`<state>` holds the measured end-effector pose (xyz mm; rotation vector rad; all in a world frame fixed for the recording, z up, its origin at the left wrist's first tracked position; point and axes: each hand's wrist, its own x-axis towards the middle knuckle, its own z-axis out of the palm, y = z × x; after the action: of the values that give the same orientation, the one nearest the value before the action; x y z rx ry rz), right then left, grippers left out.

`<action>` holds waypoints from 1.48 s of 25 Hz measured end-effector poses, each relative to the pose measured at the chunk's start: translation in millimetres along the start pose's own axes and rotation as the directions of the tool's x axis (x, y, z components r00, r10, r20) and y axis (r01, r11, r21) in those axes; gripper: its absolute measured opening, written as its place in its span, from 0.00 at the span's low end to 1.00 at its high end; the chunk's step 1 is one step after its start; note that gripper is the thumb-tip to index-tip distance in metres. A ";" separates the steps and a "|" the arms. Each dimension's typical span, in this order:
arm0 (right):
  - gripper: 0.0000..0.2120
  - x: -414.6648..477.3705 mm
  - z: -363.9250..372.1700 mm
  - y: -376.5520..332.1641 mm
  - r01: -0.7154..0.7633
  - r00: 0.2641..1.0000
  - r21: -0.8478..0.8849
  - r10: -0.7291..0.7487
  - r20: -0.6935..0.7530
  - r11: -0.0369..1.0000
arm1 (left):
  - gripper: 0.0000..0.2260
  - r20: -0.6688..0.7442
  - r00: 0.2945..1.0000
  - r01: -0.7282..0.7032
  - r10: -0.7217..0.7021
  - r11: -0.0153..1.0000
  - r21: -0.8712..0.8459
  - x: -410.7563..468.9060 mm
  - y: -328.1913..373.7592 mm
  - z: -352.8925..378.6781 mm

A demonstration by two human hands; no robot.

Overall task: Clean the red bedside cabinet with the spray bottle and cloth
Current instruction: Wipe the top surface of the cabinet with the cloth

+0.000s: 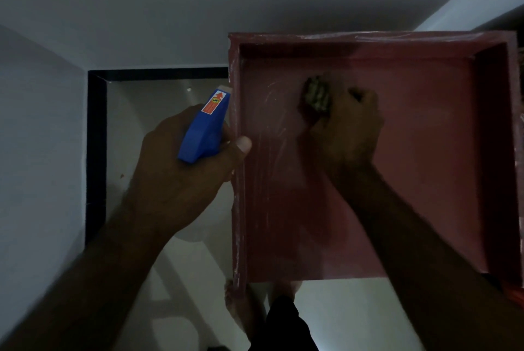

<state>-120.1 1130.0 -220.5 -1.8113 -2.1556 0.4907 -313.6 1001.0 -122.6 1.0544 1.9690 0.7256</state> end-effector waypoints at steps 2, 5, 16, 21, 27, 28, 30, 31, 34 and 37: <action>0.28 6.9 3.9 -4.3 -0.103 0.994 0.002 0.103 -0.026 0.995 | 0.23 0.004 1.000 0.007 -0.007 1.000 0.009 1.1 -0.8 -1.2; 0.31 2.2 10.6 -19.5 0.106 0.993 -0.001 -0.106 0.060 0.994 | 0.21 -0.010 1.000 0.008 -0.008 1.000 -0.001 1.2 -1.2 -2.6; 0.30 32.9 12.9 -16.2 0.158 0.987 0.008 -0.158 -0.016 0.987 | 0.19 -0.041 0.999 0.016 -0.017 1.000 -0.023 -5.0 0.5 -2.6; 0.29 26.1 9.9 -5.4 0.163 0.986 0.059 -0.164 0.029 0.985 | 0.18 -0.041 0.999 0.019 -0.019 1.000 0.006 -13.9 2.4 5.0; 0.29 -12.4 3.2 5.8 0.228 0.970 0.119 -0.236 0.061 0.966 | 0.15 -0.046 0.999 0.008 -0.007 1.000 0.021 -37.5 6.2 8.1; 0.30 -20.7 2.5 7.7 0.227 0.969 0.121 -0.236 0.068 0.966 | 0.16 -0.041 0.999 0.009 -0.008 0.999 0.030 -43.3 5.9 9.0; 0.31 -35.4 0.9 10.2 0.212 0.971 0.115 -0.222 0.085 0.970 | 0.19 -0.032 0.999 0.013 -0.012 0.999 0.037 -55.2 5.6 10.4; 0.31 -42.5 0.2 11.7 0.206 0.973 0.117 -0.216 0.083 0.972 | 0.21 -0.031 0.999 0.013 -0.012 0.999 0.035 -61.5 5.0 11.0; 0.31 -71.2 -3.5 18.3 0.208 0.972 0.137 -0.221 0.084 0.968 | 0.18 -0.039 0.999 0.000 0.001 1.000 0.030 -87.4 0.8 14.1; 0.34 -97.1 -5.3 26.7 0.188 0.972 0.125 -0.203 0.115 0.974 | 0.14 -0.052 0.999 0.012 -0.012 1.000 0.016 -112.0 -4.6 18.4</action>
<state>-77.4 1038.9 -227.0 -1.5260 -2.3097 0.6823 -260.1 904.6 -95.6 1.0421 2.0267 0.7383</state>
